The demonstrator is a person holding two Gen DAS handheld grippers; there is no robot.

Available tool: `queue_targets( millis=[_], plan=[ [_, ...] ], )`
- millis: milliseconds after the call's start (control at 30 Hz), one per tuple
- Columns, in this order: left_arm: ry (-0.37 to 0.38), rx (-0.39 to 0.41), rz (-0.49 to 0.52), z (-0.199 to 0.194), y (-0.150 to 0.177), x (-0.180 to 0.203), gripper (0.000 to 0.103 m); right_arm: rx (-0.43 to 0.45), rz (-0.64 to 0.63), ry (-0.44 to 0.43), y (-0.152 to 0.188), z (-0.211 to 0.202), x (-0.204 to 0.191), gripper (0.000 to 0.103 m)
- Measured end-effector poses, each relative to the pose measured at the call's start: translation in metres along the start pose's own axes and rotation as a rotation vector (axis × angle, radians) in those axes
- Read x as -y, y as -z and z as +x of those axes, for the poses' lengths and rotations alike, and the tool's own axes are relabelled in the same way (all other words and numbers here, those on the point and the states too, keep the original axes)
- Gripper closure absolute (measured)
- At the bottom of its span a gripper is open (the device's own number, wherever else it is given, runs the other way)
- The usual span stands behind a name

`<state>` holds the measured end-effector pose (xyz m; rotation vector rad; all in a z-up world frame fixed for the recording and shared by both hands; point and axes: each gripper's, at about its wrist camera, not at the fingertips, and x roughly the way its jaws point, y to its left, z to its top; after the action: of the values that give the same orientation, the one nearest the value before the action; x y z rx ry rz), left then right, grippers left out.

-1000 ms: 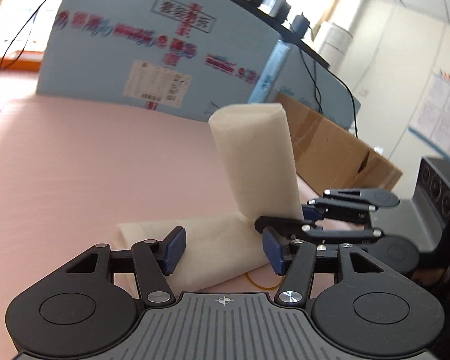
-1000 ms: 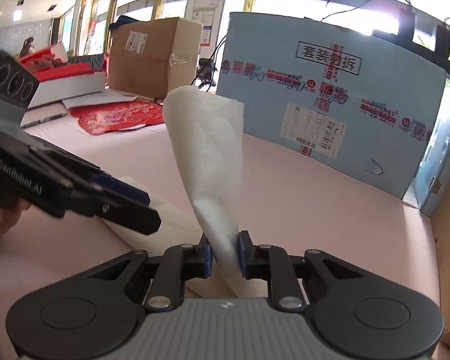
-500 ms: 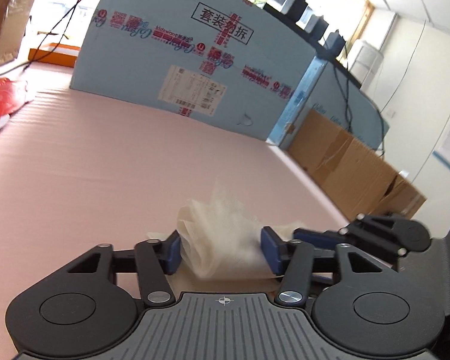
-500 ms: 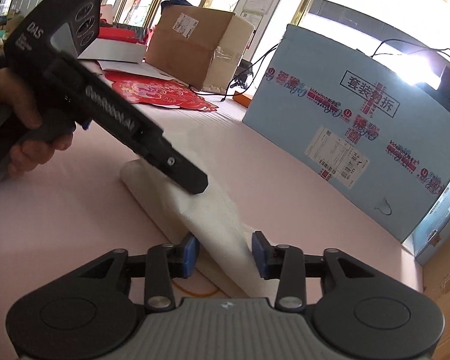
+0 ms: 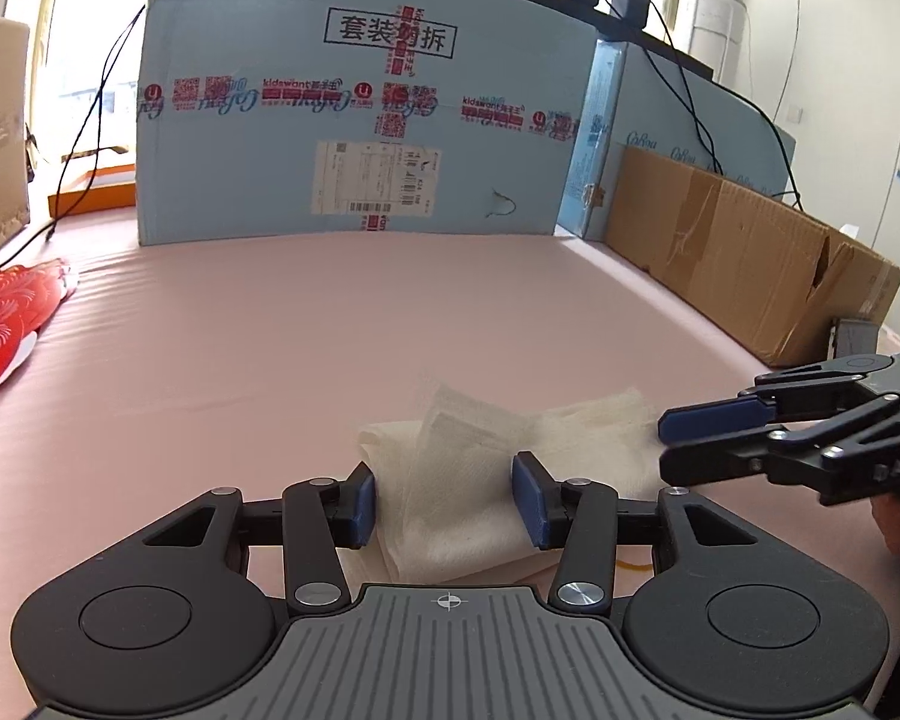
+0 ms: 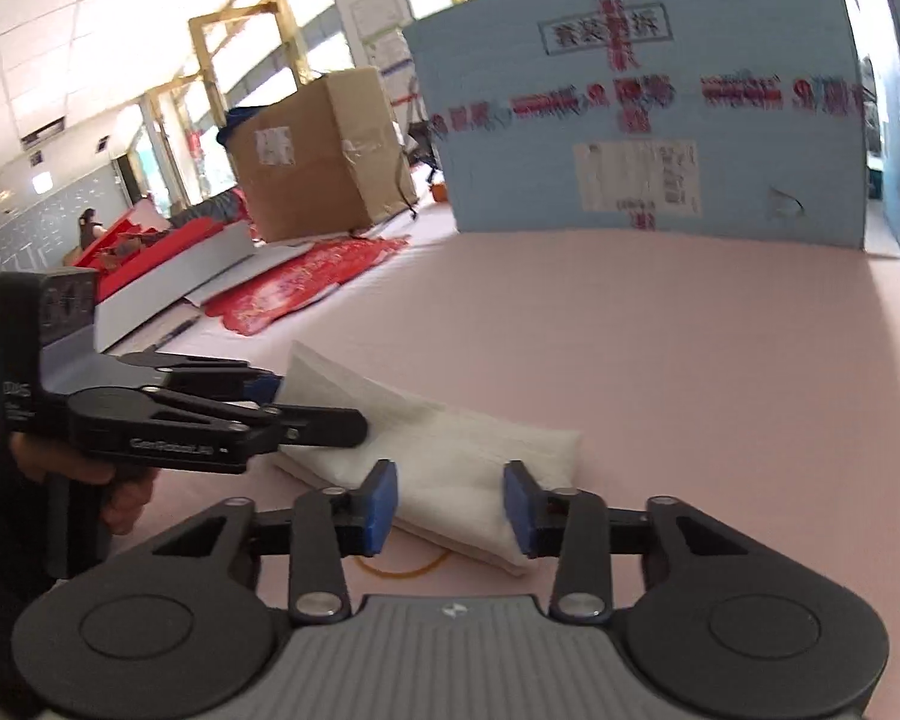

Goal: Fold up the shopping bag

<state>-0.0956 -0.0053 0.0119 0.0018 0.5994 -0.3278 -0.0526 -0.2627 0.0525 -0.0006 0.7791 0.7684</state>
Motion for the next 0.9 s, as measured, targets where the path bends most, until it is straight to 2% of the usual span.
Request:
queue_targets(
  millis=[67,200,233,267,300,367,433,500,533,567,633,667,767,900],
  plan=[
    [-0.096,-0.008,0.037,-0.004,0.001,-0.002,0.035,0.001,0.007,0.001,0.001,0.003,0.001,0.081],
    [-0.236,-0.003,0.09,-0.014,-0.002,-0.003,0.035,0.011,-0.023,0.013,0.007,0.002,-0.005,0.078],
    [-0.284,0.025,0.133,-0.019,-0.005,0.004,0.036,0.012,-0.024,0.012,0.008,0.002,-0.005,0.078],
    [-0.296,0.068,0.17,-0.024,-0.009,0.012,0.036,0.014,-0.023,0.011,0.008,0.002,-0.005,0.078],
    [-0.279,0.099,0.187,-0.028,-0.013,0.017,0.036,0.015,-0.022,0.01,0.008,0.002,-0.004,0.078],
    [-0.185,0.163,0.23,-0.035,-0.02,0.033,0.037,0.018,-0.019,0.008,0.009,0.002,-0.004,0.078],
    [-0.074,0.151,0.312,-0.028,-0.023,0.051,0.048,0.018,-0.017,0.005,0.008,0.002,-0.003,0.078],
    [-0.019,0.081,0.365,-0.012,-0.021,0.06,0.056,0.019,-0.015,0.0,0.008,0.002,-0.003,0.076],
    [0.005,0.01,0.405,0.003,-0.015,0.063,0.058,0.023,-0.015,0.0,0.008,0.001,-0.003,0.076],
    [0.001,-0.029,0.421,0.012,-0.011,0.063,0.058,0.027,-0.015,0.002,0.008,-0.002,-0.004,0.075],
    [0.024,-0.018,0.373,0.015,-0.007,0.053,0.058,0.034,-0.009,0.001,0.009,-0.014,-0.006,0.07],
    [0.036,-0.022,0.328,0.015,-0.008,0.046,0.056,0.037,-0.006,0.001,0.009,-0.02,-0.007,0.063],
    [0.065,-0.014,0.205,0.017,-0.005,0.024,0.056,-0.003,0.012,0.008,0.008,-0.017,-0.009,0.063],
    [0.078,-0.014,0.146,0.019,-0.004,0.013,0.055,-0.064,0.038,0.019,0.005,-0.008,-0.013,0.063]
  ],
)
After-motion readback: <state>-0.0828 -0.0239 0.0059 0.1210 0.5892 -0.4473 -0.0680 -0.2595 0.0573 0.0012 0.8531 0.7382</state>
